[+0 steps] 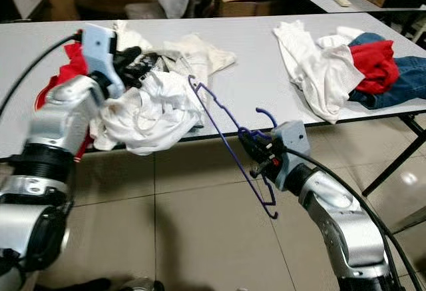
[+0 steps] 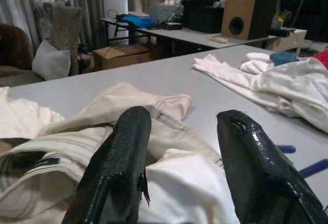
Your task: Hang hanger
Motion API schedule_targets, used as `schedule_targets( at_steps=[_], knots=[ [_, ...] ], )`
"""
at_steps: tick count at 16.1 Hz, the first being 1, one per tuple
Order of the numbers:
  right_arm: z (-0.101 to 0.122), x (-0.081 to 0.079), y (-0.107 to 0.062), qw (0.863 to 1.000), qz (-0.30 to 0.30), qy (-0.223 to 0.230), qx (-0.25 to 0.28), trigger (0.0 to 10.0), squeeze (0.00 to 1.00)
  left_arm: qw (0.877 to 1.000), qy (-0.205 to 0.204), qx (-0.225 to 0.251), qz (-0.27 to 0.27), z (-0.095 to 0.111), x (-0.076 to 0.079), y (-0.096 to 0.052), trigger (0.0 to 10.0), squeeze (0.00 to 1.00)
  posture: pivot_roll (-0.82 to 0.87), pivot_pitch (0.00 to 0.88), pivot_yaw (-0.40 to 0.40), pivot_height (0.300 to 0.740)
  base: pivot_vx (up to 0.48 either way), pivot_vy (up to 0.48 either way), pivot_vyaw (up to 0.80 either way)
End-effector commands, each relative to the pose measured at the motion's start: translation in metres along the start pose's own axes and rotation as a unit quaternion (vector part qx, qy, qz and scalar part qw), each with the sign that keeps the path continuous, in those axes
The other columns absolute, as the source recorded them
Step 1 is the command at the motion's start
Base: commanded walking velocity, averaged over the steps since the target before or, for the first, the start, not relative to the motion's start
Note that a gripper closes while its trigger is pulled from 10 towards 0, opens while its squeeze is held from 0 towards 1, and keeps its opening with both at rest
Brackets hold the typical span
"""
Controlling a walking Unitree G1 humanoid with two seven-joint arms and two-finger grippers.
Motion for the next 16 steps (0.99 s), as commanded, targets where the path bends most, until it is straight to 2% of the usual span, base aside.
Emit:
schedule_targets(
  at_steps=[1,3,4,5,6,9,10,13,15,16],
  knots=[
    [0.002,0.005,0.001,1.0,-0.01,-0.003,0.005,10.0,0.0,1.0,0.018,-0.014,-0.008,-0.004,-0.004,-0.008,10.0,0.0,-0.1,0.0,-0.004,0.74,0.0,0.0,0.0],
    [0.003,0.008,0.0,1.0,-0.012,0.005,0.011,10.0,0.0,0.994,0.081,-0.054,-0.048,-0.016,0.0,-0.024,10.0,0.0,-0.1,0.0,-0.008,0.74,0.0,0.0,0.0],
    [0.004,0.012,-0.003,1.0,-0.015,0.007,0.013,10.0,0.0,0.984,0.123,-0.106,-0.074,-0.034,0.005,-0.039,10.0,0.0,-0.1,0.0,-0.01,0.74,0.0,0.0,0.0],
    [0.002,0.013,-0.004,1.0,-0.017,0.007,0.011,10.0,0.0,0.978,0.13,-0.145,-0.069,-0.048,0.004,-0.049,10.0,0.0,-0.09,0.0,-0.01,0.74,0.0,0.0,0.0],
    [0.002,0.014,-0.005,1.0,-0.016,0.006,0.01,10.0,0.0,0.976,0.12,-0.173,-0.047,-0.059,0.0,-0.057,10.0,0.0,-0.09,0.0,-0.011,0.74,0.0,0.0,0.0],
    [0.003,0.012,-0.005,1.0,-0.009,0.006,0.013,10.0,0.0,0.972,0.118,-0.206,0.003,-0.074,-0.009,-0.066,10.0,0.0,-0.09,0.0,-0.013,0.74,0.0,0.0,0.0],
    [0.003,0.009,-0.005,1.0,-0.001,0.007,0.014,10.0,0.0,0.971,0.104,-0.216,0.015,-0.081,-0.009,-0.068,10.0,0.0,-0.09,0.0,-0.014,0.74,0.0,0.0,0.0],
    [0.003,0.007,-0.004,1.0,0.002,0.006,0.015,10.0,0.0,0.979,0.039,-0.201,0.023,-0.083,-0.003,-0.065,10.0,0.0,-0.09,0.0,-0.012,0.74,0.0,0.0,0.0],
    [0.003,0.006,-0.004,1.0,0.003,0.006,0.015,10.0,0.0,0.983,-0.044,-0.175,0.035,-0.083,-0.002,-0.059,10.0,0.0,-0.1,0.0,-0.009,0.74,0.0,0.0,0.0],
    [0.003,0.006,-0.004,1.0,0.004,0.006,0.016,10.0,0.0,0.983,-0.068,-0.166,0.035,-0.082,-0.002,-0.058,10.0,0.0,-0.1,0.0,-0.009,0.74,0.0,0.0,0.0]
  ],
)
Point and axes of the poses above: a point about 5 cm out from each wrist's last joint towards the gripper, its own y axis pointing out of the wrist towards the gripper, its own z axis along the axis of the wrist's last joint, x = y × z, the point moved 3 cm from there along y, pointing out of the wrist towards the gripper, and after that the axes turned 6 degrees about -y, right-handed, at the moved point
